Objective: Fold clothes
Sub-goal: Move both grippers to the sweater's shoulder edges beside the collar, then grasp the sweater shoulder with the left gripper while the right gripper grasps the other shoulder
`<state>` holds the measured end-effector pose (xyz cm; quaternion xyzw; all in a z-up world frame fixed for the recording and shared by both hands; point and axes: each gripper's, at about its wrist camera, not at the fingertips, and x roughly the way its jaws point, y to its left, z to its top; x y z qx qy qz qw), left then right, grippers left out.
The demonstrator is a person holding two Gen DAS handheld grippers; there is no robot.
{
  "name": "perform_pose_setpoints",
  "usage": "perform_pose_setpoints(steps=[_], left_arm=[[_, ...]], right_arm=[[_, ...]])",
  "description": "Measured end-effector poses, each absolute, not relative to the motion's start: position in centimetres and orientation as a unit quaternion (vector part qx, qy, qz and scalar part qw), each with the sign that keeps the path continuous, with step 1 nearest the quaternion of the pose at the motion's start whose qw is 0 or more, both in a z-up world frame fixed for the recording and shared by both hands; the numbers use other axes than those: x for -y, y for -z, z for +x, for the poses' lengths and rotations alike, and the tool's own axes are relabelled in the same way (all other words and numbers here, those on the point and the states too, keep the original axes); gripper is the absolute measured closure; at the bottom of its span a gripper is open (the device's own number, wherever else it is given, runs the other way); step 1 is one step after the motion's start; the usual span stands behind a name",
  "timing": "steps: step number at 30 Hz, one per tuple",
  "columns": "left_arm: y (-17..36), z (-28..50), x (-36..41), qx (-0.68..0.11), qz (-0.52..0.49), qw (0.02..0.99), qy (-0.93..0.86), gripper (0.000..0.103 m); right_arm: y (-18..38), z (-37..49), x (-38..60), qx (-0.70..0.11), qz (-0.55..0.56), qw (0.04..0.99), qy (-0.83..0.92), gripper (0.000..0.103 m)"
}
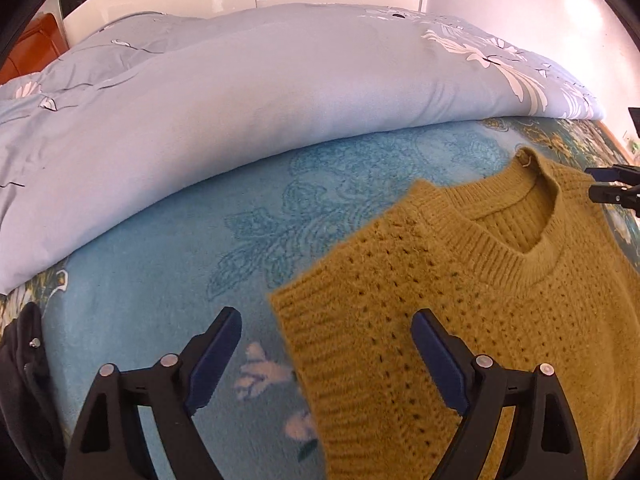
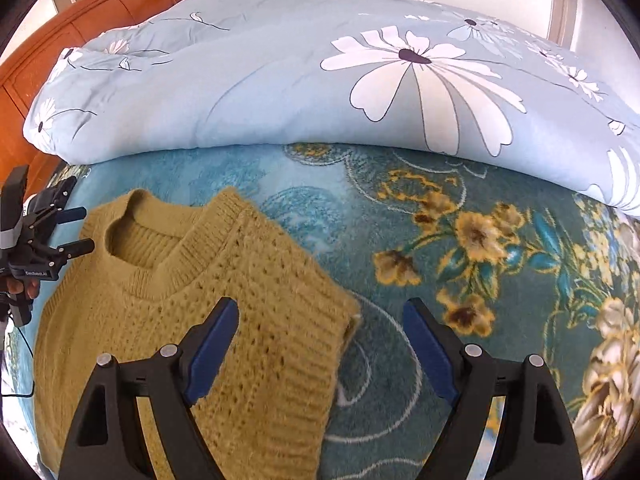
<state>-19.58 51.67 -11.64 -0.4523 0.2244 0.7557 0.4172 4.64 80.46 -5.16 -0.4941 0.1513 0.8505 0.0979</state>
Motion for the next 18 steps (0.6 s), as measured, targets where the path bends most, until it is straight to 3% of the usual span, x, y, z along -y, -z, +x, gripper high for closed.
perform_pose_setpoints(steps=[4, 6, 10, 12, 13, 14, 16, 18], left_arm=[[12.0, -20.7, -51.9, -0.197, -0.459, 0.448, -0.742, 0.015], [12.2, -21.1, -52.2, -0.185, -0.466, 0.459, -0.734, 0.021], [12.2, -21.1, -52.4, -0.178, -0.46, 0.47, -0.732, 0.042], [11.9, -21.0, -52.5, -0.176, -0.459, 0.475, -0.73, 0.065], [11.7, -20.9, -52.6, -0.176, -0.456, 0.479, -0.729, 0.073], [11.5, -20.8, -52.6, -0.176, -0.453, 0.482, -0.729, 0.084], [11.1, -20.3, -52.5, -0.18, -0.443, 0.486, -0.731, 0.089], [10.5, -19.9, -52.3, -0.187, -0.431, 0.486, -0.737, 0.09]], right_arm=[[6.3, 3.5, -80.8, -0.148, -0.492, 0.08, -0.854, 0.019], [6.5, 3.3, -80.7, -0.149, -0.485, 0.069, -0.859, 0.019], [6.3, 2.8, -80.5, -0.156, -0.48, 0.053, -0.862, 0.044], [6.2, 2.6, -80.2, -0.153, -0.485, 0.05, -0.86, 0.051], [6.1, 2.5, -80.1, -0.151, -0.487, 0.048, -0.859, 0.059], [6.0, 2.4, -80.0, -0.15, -0.489, 0.046, -0.858, 0.075], [5.8, 2.5, -79.6, -0.149, -0.489, 0.046, -0.858, 0.088], [5.2, 2.9, -79.3, -0.147, -0.48, 0.044, -0.863, 0.09]])
